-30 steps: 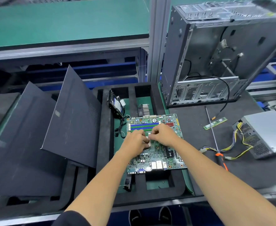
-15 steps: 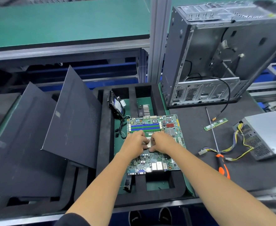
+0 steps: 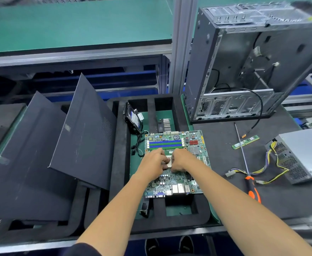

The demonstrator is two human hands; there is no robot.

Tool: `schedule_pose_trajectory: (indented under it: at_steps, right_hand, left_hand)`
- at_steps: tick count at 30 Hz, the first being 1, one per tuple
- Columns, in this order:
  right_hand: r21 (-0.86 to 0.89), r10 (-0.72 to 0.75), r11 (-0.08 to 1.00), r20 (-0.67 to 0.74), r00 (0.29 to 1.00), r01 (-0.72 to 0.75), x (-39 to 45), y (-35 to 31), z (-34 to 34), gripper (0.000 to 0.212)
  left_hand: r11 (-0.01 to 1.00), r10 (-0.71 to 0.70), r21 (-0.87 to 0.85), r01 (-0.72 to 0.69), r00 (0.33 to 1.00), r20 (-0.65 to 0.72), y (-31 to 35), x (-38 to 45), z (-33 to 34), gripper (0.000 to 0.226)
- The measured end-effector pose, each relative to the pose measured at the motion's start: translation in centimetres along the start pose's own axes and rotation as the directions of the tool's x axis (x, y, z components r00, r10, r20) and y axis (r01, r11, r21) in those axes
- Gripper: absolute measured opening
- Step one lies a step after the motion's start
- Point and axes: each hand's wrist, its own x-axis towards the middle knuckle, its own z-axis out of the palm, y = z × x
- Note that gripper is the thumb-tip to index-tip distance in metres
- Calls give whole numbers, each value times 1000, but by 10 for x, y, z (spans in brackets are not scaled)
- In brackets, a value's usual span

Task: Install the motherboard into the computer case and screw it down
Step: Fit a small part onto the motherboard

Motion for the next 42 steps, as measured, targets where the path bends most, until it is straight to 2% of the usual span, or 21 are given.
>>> schedule_pose_trajectory:
  at_steps: [8,14,16,18,20,21,23,26,28,36,40,42]
  right_hand:
    - [-49,-44,998,-40,998,42,-1,9,5,33]
    - [8,-102,995,-41,994,103,-6,14,6,17]
    - [75,-128,988,-50,991,132,-9,18,4,21]
    - [149,-136,977,-100,986,150,-12,22,0,17]
    - [228,-110,962,-175,978,149,-12,27,-5,26]
    - [238,-102,959,-207,973,152,-12,29,-7,28]
    - [195,-104,969,-240,965,153,-11,31,-14,17]
    - [249,-127,951,-229,965,185,-14,32,-23,41]
    - [260,-145,942,-252,957,211,-16,32,-27,41]
    - [264,53,963,-356,933,46,-12,62,-50,19]
    - [211,160,974,-368,916,-85,-9,81,-57,5]
    - [189,217,970,-379,900,-154,-8,95,-57,5]
  left_hand:
    - [999,-12,-42,10,999,-38,2,-3,0,18]
    - [1000,-14,-14,14,1000,-12,3,-6,-9,19]
    - [1000,-12,-4,12,1000,-1,4,-7,-12,21]
    - [1000,-16,-27,15,999,-31,4,-9,-13,23]
    - [997,-46,-67,40,995,-91,2,-9,-16,21]
    - [995,-69,-85,59,990,-123,1,-9,-19,21]
    - [989,-114,-111,95,977,-183,-2,-5,-24,21]
    - [986,-138,-125,113,966,-220,-4,4,-29,21]
    - [985,-135,-139,106,966,-222,1,13,-27,22]
    - [994,-36,-108,23,991,-126,58,52,-21,18]
    - [997,-3,-72,-2,998,-59,89,73,-16,15]
    - [998,32,-57,-34,999,-44,105,83,-9,10]
